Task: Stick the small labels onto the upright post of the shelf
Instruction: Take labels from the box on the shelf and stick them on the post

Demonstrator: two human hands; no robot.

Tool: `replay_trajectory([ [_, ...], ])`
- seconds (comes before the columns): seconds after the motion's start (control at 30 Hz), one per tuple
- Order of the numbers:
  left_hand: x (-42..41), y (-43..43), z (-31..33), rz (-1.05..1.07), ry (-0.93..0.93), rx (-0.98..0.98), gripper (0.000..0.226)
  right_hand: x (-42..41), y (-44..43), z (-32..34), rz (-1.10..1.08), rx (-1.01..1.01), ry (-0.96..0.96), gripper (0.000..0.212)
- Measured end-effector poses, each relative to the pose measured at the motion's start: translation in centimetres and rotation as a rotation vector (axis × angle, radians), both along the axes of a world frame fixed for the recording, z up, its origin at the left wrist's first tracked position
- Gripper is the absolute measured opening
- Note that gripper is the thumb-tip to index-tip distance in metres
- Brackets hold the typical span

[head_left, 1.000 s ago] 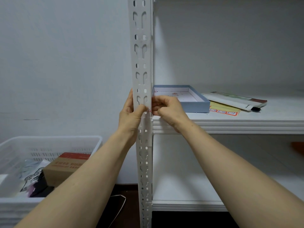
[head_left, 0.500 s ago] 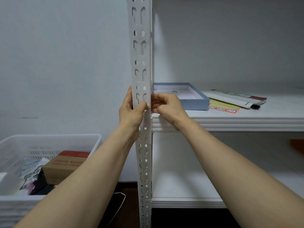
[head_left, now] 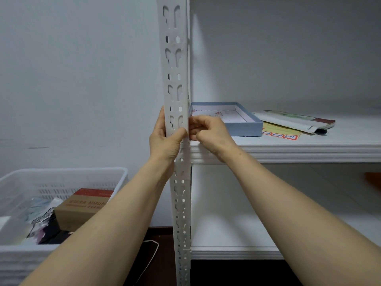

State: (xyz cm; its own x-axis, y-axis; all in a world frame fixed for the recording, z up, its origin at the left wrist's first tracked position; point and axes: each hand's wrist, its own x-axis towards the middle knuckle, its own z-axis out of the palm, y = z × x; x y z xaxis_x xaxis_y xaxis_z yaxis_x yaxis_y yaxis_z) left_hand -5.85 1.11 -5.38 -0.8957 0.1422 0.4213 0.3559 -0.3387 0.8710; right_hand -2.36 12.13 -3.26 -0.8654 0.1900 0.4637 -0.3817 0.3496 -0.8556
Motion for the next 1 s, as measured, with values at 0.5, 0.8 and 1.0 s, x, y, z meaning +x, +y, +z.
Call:
replay_trajectory([
  [0.5, -0.04, -0.19, -0.12, -0.014, -0.004, -0.022, 0.072, -0.24, 0.22, -0.21, -0.006, 0.012, 0.009, 0.047],
  [0.8, 0.02, -0.64, -0.01, -0.126, 0.021, 0.021, 0.068, -0.36, 0.3, -0.28, -0.007, 0.017, 0.01, 0.047],
  [1.0, -0.03, -0.33, -0.1, -0.047, 0.007, 0.001, 0.07, -0.24, 0.2, -0.12, -0.004, 0.03, 0.022, 0.046],
])
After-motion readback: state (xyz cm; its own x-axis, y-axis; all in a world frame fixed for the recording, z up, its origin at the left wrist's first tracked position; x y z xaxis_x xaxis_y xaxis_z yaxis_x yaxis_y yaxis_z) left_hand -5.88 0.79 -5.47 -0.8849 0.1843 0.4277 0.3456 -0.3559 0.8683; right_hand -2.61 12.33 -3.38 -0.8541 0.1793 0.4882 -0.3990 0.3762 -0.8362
